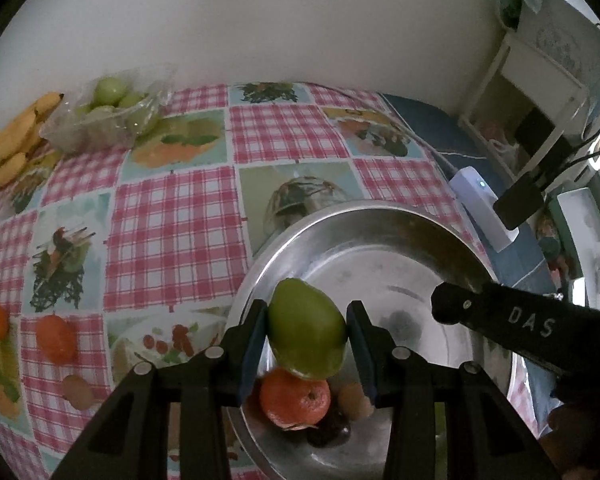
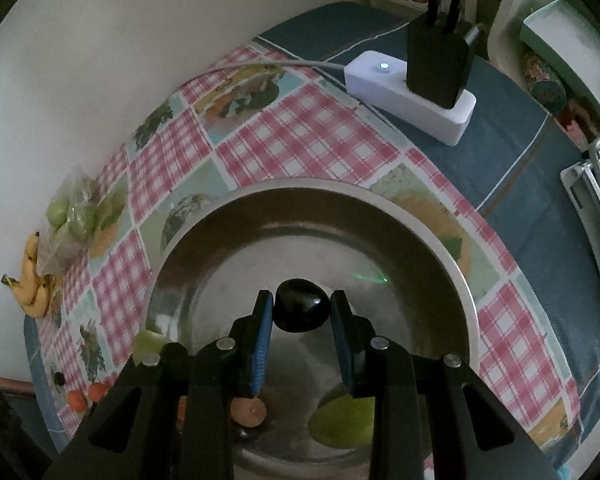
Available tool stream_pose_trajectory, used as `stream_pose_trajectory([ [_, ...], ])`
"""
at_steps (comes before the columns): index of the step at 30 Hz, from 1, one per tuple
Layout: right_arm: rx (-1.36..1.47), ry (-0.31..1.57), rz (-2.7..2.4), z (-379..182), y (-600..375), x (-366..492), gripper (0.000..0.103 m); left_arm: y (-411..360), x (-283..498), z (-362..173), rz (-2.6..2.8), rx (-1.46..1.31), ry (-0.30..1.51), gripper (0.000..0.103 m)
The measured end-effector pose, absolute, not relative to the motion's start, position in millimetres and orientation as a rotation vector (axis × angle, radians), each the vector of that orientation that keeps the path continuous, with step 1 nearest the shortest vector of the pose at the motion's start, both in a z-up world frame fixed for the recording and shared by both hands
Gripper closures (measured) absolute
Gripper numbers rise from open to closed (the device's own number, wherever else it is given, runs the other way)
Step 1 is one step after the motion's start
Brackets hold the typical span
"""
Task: Organize fruits
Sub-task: 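Carry the green mango and dark plum over the steel bowl, then open both grippers to drop the mango and plum into the bowl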
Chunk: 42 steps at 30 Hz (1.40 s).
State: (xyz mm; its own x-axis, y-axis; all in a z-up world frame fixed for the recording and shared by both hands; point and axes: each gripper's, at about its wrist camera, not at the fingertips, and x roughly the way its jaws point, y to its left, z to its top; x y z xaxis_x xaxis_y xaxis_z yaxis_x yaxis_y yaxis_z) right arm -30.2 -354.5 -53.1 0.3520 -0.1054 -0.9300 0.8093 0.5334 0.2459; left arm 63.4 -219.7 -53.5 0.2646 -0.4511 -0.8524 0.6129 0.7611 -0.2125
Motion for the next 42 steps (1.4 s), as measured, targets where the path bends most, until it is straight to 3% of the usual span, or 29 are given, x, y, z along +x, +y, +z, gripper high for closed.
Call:
stream_pose_trajectory([
  [32,0.781,1.128,-0.715,-69.5,-353.3,-25.4,0.071,-211.9,70.5,-42.9,-0.684,0.116,1.12,0.058],
  [36,0.768,1.122,-0.705,-66.3,-352.2,-22.1,0.061,-208.0,72.1,-37.8,-0.67,0.109,1.12,0.058],
  [40,0.766,1.127,-0.692,-65.1,-351.6,-22.5,0.058,-202.2,76.1,-36.0,-0.638,0.104,1.132,0.057],
  [42,0.765,1.123,-0.692,-63.3,-351.3,-22.9,0.05,-197.8,79.2,-36.5,-0.618,0.092,1.144,0.055],
])
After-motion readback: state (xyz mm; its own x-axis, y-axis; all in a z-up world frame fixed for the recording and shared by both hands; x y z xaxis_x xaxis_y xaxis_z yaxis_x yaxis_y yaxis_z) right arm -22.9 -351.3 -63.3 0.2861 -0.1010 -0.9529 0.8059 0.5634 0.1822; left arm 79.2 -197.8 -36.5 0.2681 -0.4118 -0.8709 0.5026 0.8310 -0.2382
